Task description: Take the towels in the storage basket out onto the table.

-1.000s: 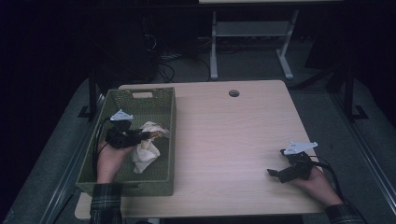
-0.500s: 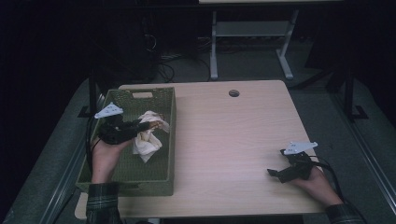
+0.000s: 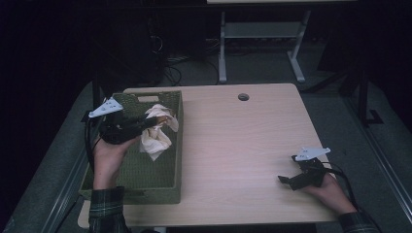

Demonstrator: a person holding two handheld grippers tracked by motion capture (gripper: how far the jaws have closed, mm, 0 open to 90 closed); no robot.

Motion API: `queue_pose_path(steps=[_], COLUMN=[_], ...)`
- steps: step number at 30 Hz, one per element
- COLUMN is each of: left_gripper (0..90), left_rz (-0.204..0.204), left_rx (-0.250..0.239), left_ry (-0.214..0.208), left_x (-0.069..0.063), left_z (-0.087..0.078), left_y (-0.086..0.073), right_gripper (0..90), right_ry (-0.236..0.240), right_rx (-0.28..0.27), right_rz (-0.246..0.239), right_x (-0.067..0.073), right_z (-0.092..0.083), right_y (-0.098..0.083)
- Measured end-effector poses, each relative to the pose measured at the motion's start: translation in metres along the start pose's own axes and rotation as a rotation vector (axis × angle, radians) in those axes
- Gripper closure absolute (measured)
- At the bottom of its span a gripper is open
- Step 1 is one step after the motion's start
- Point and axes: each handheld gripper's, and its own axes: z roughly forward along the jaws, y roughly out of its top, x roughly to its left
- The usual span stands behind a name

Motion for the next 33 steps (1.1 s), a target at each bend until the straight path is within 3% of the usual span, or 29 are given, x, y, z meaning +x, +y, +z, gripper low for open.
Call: queue_pose_path(steps=[5, 15, 21, 33], left_gripper=[71.7, 71.7, 71.6, 71.6], left_rz=[0.004, 0.029, 0.068, 0.11], left_rx=[-0.047, -0.067, -0.043, 0.002], left_ry=[-0.06, -0.133, -0.191, -0.28], left_x=[-0.008, -0.025, -0.043, -0.067], left_z=[0.002, 0.014, 0.033, 0.07], left_y=[0.012, 0.026, 0.034, 0.039], right_gripper=[0.0, 0.0, 0.0, 0.0], right_ry=[0.0, 0.0, -0.001, -0.001], right_rx=[0.0, -0.003, -0.003, -0.003], right_rz=[0.0, -0.004, -0.003, -0.003], right_x=[0.0, 0.0, 0.0, 0.0], right_z=[0.0, 0.0, 0.0, 0.0], right_y=[0.0, 0.0, 0.0, 0.0])
